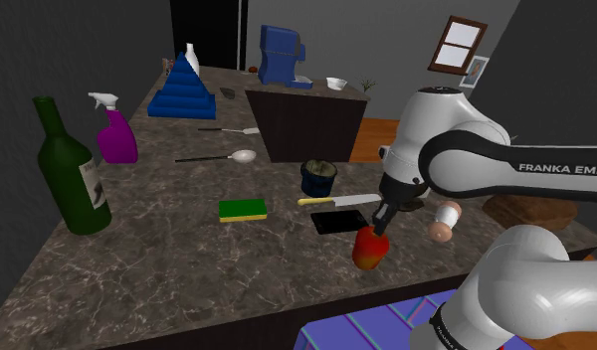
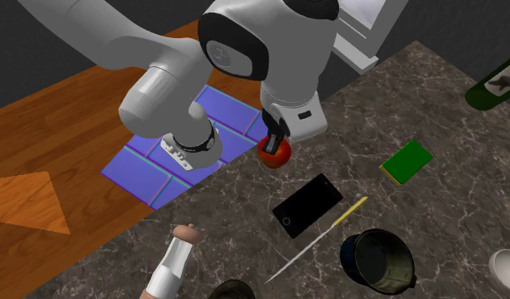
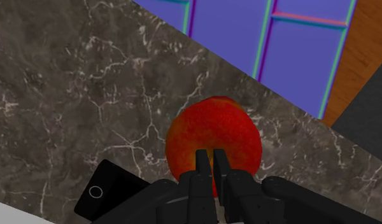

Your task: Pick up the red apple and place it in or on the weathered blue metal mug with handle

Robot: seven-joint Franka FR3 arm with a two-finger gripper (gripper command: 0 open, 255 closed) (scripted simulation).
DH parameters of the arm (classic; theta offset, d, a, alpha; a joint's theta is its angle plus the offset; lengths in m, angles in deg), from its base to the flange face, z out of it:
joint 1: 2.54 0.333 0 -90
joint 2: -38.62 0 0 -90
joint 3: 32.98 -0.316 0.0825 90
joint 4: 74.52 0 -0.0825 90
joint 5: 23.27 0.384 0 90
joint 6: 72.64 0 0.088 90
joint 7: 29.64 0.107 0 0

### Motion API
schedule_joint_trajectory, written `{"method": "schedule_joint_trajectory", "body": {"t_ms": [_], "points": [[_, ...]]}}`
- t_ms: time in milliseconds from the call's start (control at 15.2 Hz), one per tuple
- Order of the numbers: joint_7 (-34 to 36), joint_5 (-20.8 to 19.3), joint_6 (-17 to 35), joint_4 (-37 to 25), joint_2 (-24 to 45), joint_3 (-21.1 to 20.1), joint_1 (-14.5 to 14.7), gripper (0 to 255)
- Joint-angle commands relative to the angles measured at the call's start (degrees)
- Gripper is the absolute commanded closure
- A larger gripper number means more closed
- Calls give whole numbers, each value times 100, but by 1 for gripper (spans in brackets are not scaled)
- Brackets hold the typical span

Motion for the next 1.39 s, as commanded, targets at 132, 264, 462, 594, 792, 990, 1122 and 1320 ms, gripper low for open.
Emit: {"method": "schedule_joint_trajectory", "body": {"t_ms": [132,264,462,594,792,990,1122,1320], "points": [[-8,-24,-315,-238,-76,26,-13,255],[-14,-39,-485,-380,-104,41,-22,255],[-21,-61,-731,-600,-131,63,-34,255],[-26,-74,-889,-750,-139,77,-42,255],[-33,-94,-1119,-982,-137,97,-54,255],[-40,-112,-1340,-1219,-122,115,-66,255],[-44,-124,-1484,-1381,-104,126,-73,255],[-50,-141,-1695,-1629,-67,143,-84,255]]}}
